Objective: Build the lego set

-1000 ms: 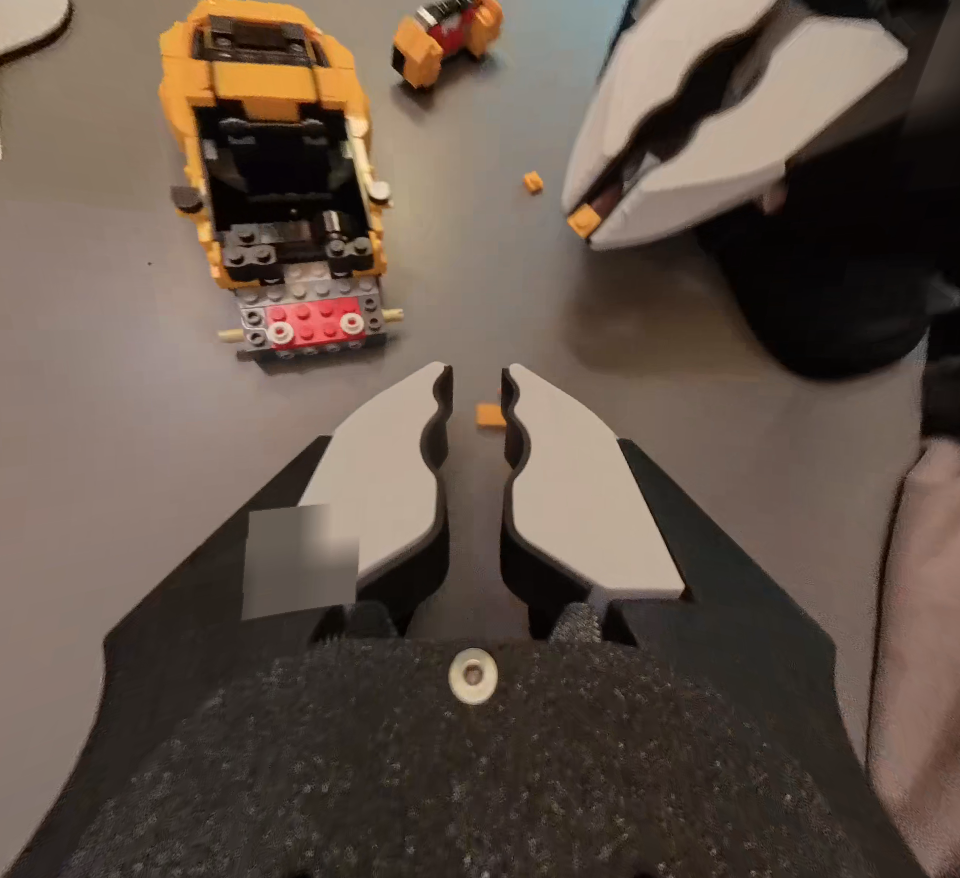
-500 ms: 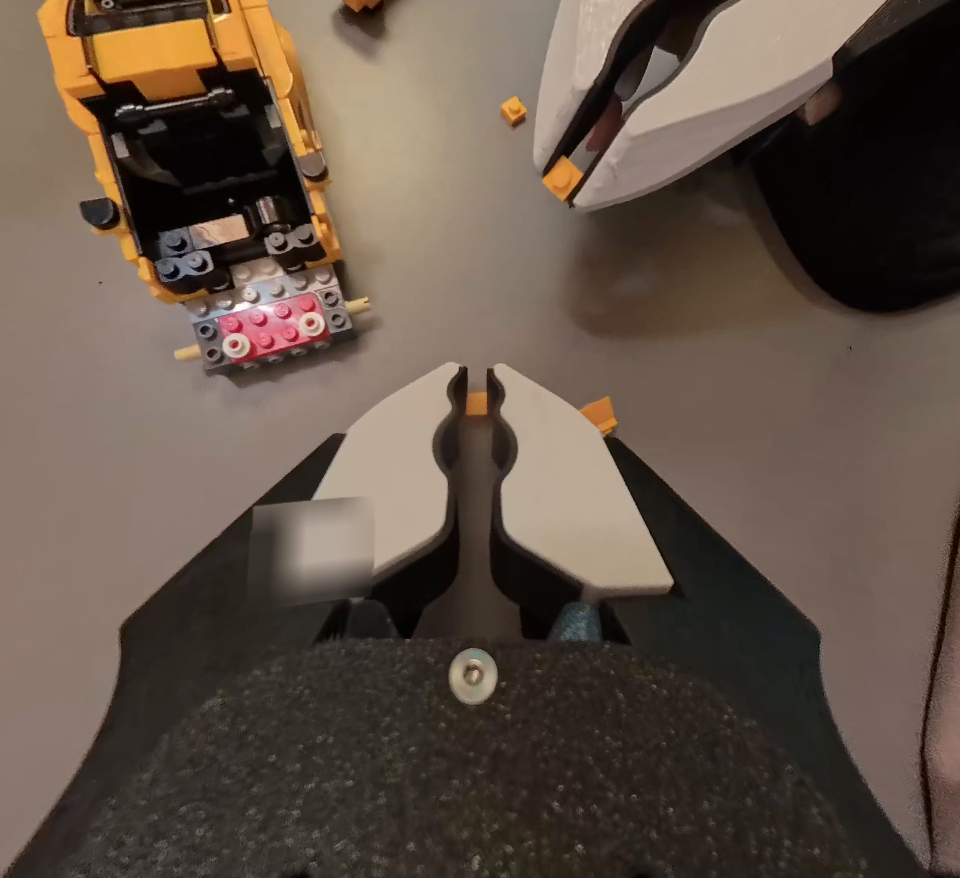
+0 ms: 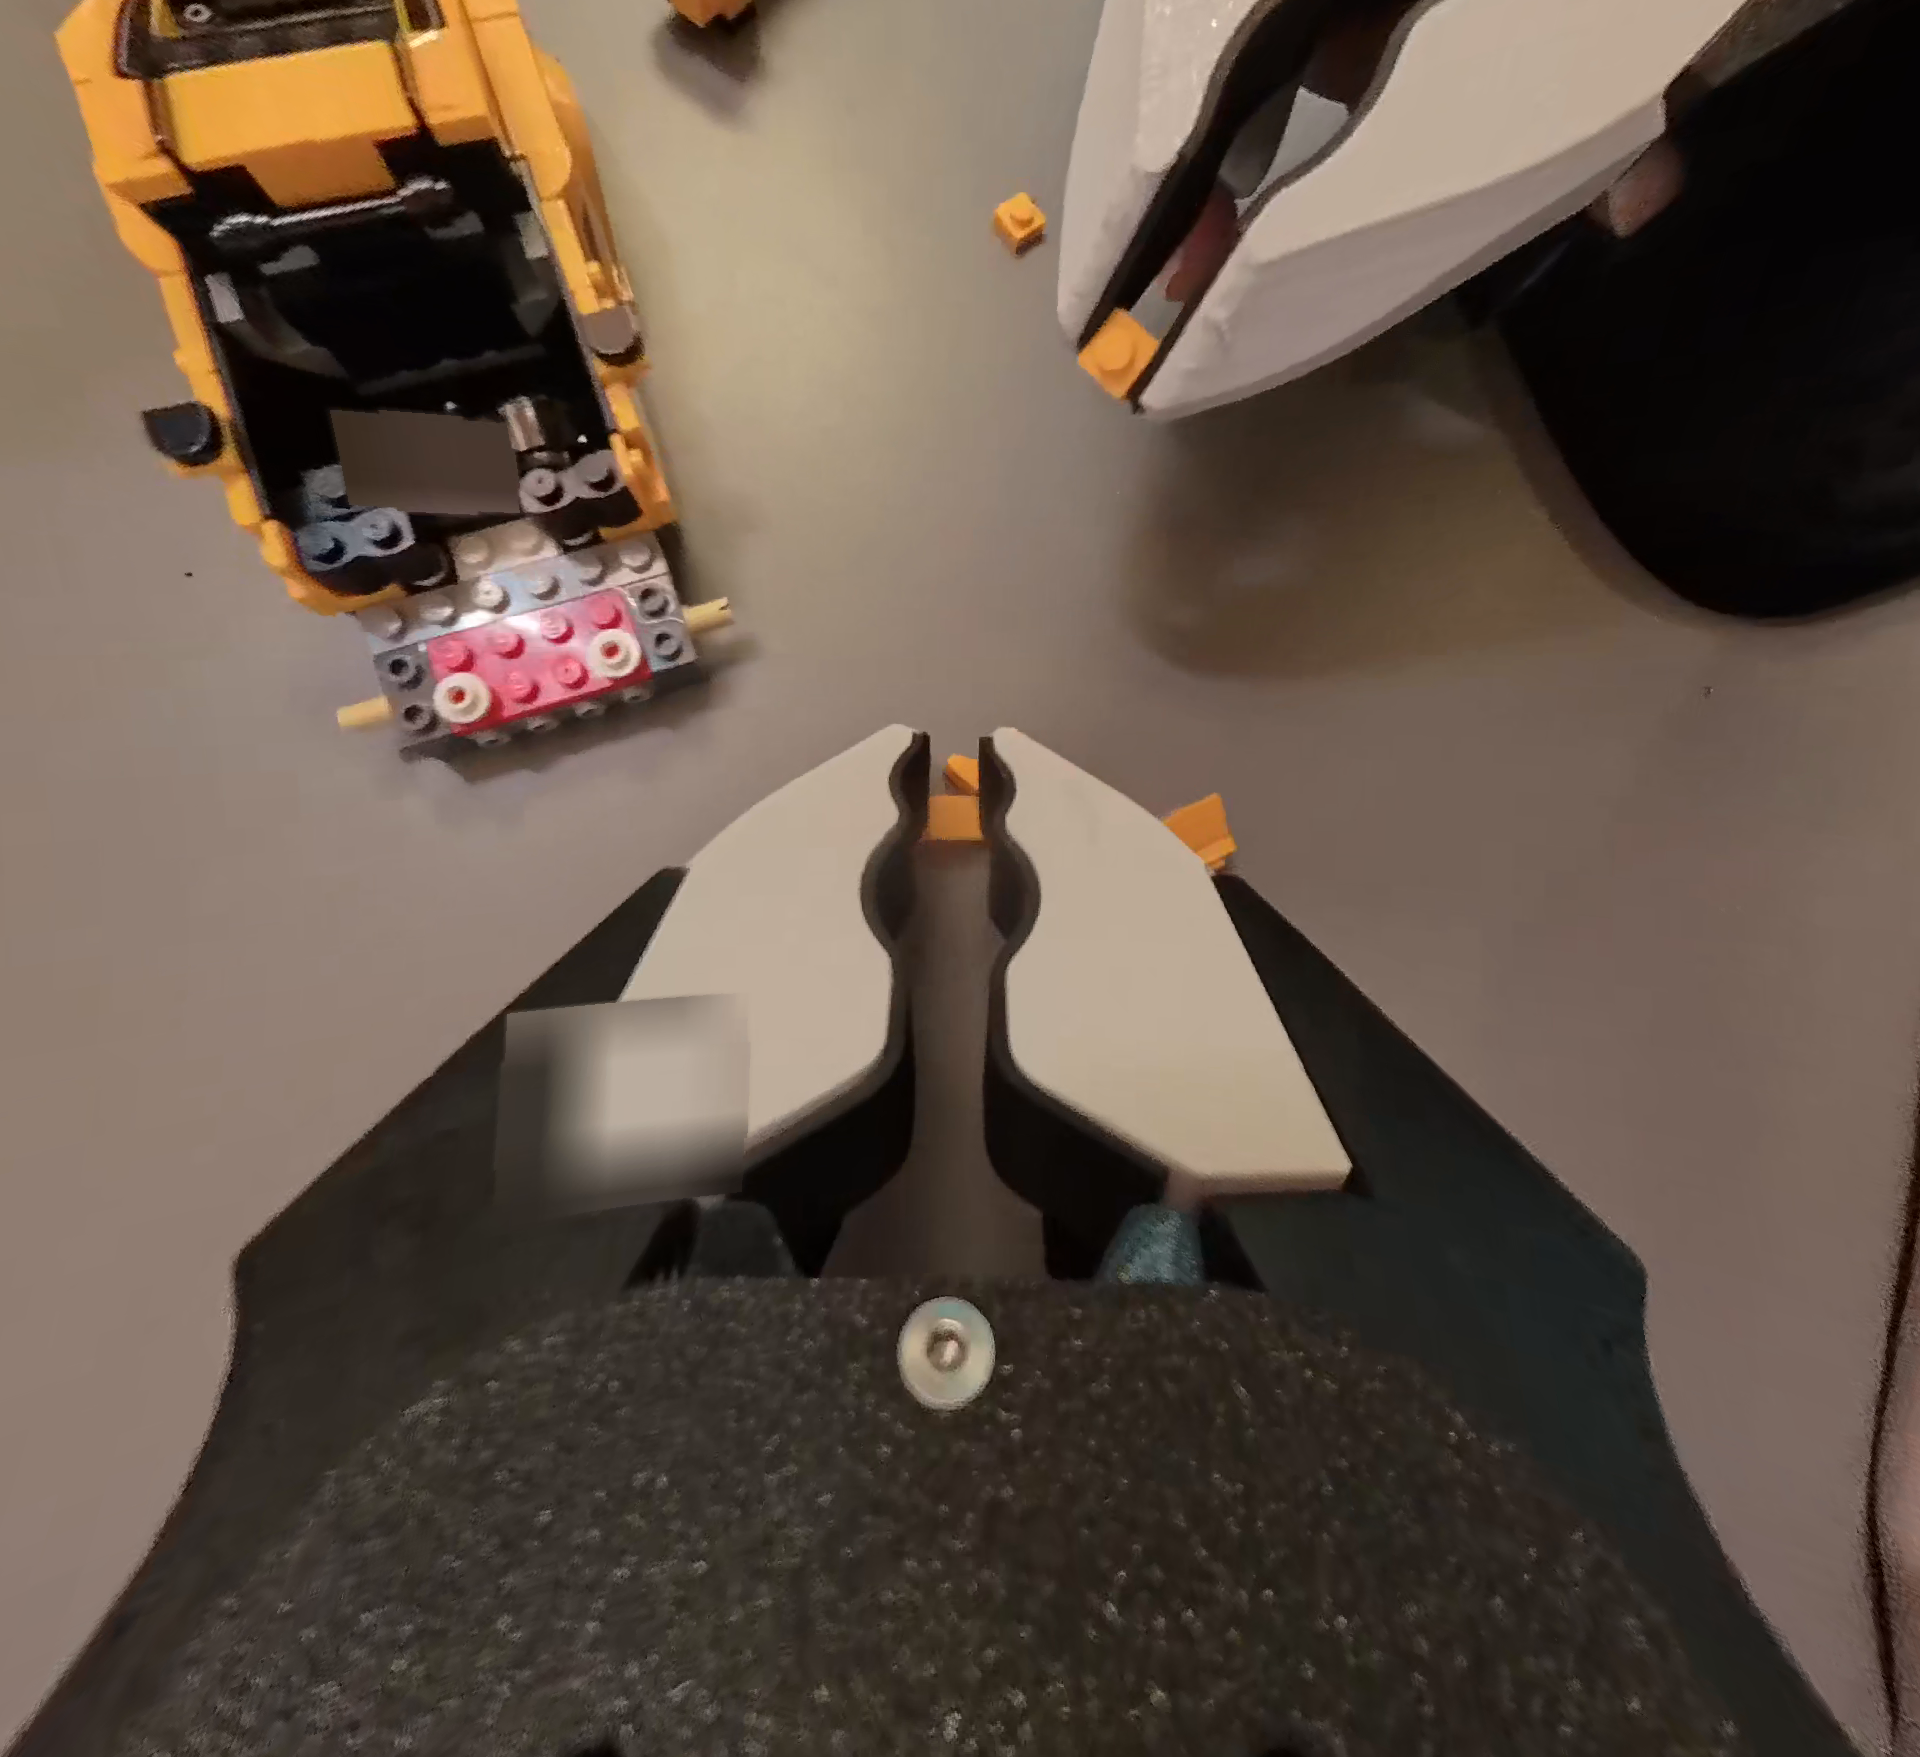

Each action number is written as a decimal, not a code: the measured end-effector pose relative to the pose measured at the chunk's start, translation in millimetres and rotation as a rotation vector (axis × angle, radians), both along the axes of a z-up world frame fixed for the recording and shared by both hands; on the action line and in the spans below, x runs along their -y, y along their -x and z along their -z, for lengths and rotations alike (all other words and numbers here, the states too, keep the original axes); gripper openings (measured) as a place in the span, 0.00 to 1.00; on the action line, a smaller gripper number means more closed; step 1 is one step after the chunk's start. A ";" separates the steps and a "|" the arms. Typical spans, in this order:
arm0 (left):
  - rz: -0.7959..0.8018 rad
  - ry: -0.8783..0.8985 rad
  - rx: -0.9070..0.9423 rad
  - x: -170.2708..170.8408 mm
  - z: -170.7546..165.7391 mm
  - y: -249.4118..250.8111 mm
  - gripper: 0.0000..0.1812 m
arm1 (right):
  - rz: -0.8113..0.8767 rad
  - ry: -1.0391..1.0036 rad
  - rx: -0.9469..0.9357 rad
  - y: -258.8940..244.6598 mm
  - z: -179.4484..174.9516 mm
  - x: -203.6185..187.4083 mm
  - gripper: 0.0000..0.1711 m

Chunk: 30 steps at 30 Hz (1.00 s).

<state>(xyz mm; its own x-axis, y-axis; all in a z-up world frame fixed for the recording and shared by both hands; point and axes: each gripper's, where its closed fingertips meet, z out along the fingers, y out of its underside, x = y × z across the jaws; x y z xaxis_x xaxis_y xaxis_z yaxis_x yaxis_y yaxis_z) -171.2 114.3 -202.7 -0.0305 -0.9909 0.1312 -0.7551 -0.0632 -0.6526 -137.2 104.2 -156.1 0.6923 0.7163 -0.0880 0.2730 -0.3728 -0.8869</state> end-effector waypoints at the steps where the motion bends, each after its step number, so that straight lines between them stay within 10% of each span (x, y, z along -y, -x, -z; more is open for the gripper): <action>1: -0.004 -0.002 -0.001 -1.8 0.0 1.3 0.04 | -0.001 0.000 0.000 0.1 0.0 0.0 0.05; 30: -0.142 0.021 0.021 -45.9 -11.5 51.2 0.06 | -0.004 0.004 -0.013 -0.8 -1.2 1.0 0.05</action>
